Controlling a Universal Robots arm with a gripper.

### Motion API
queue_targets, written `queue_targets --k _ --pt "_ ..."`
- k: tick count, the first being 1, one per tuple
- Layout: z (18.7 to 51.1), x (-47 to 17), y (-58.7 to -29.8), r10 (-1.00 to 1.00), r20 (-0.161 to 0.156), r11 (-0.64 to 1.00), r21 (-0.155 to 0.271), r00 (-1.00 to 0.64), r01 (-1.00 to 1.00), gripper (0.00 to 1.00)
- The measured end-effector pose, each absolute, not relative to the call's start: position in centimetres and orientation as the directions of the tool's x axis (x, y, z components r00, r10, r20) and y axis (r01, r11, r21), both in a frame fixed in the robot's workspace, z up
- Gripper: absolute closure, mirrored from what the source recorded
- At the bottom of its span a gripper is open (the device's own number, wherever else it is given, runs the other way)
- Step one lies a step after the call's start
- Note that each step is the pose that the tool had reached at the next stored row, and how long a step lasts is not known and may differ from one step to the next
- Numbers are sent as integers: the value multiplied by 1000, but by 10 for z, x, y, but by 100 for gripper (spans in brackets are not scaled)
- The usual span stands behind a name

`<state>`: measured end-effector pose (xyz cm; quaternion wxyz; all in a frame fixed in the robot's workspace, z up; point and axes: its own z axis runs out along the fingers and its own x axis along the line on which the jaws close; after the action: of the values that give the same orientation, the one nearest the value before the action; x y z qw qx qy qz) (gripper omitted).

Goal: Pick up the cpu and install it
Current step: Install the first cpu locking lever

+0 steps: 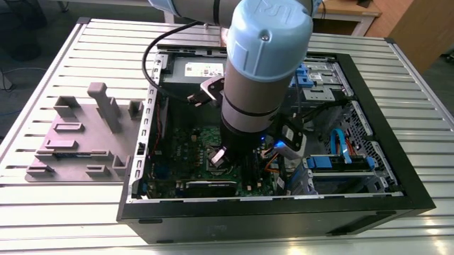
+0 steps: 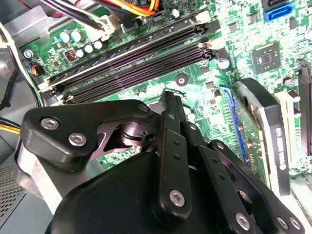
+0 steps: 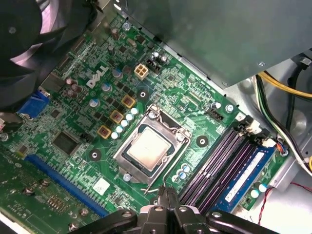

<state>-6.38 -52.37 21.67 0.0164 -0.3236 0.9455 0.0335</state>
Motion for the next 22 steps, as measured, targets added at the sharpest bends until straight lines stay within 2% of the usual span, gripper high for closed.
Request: queue_targets --k 14,22 --pt "217 -92 -507 -610 -59 789 48 -790 -613 89" --pt "249 -92 -507 -610 -59 789 47 -790 -613 89"
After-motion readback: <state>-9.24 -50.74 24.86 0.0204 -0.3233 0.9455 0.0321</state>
